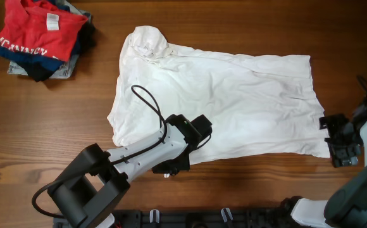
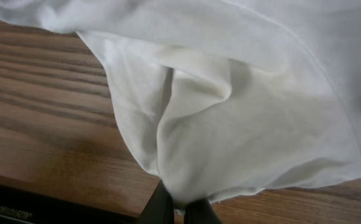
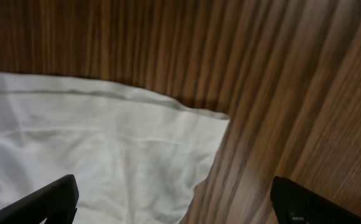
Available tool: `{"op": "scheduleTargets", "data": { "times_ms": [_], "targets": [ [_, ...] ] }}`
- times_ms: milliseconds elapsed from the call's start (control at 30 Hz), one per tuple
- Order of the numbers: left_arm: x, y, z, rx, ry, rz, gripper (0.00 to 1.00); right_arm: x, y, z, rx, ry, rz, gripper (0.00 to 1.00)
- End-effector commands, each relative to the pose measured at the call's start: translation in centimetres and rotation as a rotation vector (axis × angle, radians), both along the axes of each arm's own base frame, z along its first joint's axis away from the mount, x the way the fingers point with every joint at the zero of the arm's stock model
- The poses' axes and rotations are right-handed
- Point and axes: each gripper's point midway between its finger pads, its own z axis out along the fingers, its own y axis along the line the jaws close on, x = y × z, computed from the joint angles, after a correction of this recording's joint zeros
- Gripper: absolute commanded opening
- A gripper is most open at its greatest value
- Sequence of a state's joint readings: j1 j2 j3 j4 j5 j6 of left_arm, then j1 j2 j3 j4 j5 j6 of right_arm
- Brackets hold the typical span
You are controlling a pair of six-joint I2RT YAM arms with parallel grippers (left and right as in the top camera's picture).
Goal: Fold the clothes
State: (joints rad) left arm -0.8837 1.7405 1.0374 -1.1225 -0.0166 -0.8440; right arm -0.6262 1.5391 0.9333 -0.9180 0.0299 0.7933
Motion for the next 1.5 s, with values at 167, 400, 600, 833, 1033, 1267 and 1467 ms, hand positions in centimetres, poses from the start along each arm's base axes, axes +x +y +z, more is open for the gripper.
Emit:
{"op": "scheduleTargets", "data": {
  "times_ms": [167, 400, 600, 833, 1033, 1267, 1467],
  "targets": [
    [0.7, -1.2, 0.5, -0.050, -0.036, 0.017, 0.04, -1.3, 0.0, -2.8, 0.007, -0.003, -0.031, 1.00],
    [0.7, -1.2, 0.5, -0.050, -0.036, 0.016, 0.04, -1.9, 0.3, -4.5, -0.004, -0.010, -0.028, 0.91],
    [0.7, -1.2, 0.5, -0.050, -0.035, 0.016, 0.04, -2.3, 0.7, -5.4, -0.006, -0.008, -0.029, 0.62],
    [0.4, -0.8, 1.5, -0.058, -0.042, 0.016, 0.04, -1.8, 0.1, -4.7, -0.021, -0.016, -0.029, 0.30],
    [-0.6, -0.1, 5.5, -0.134, -0.081, 0.020, 0.04, -0.3, -1.2, -1.2, -0.041, -0.041, -0.033, 0.04],
    [-4.1, -1.4, 7.2, -0.231, 0.009, 0.003, 0.04, -0.9, -1.9, -0.2, -0.062, -0.058, -0.104, 0.04],
    [-3.0, -1.6, 9.4, -0.226, -0.207, -0.066, 0.04, -0.7, -2.7, 1.2, -0.102, -0.096, -0.104, 0.04]
  ]
}}
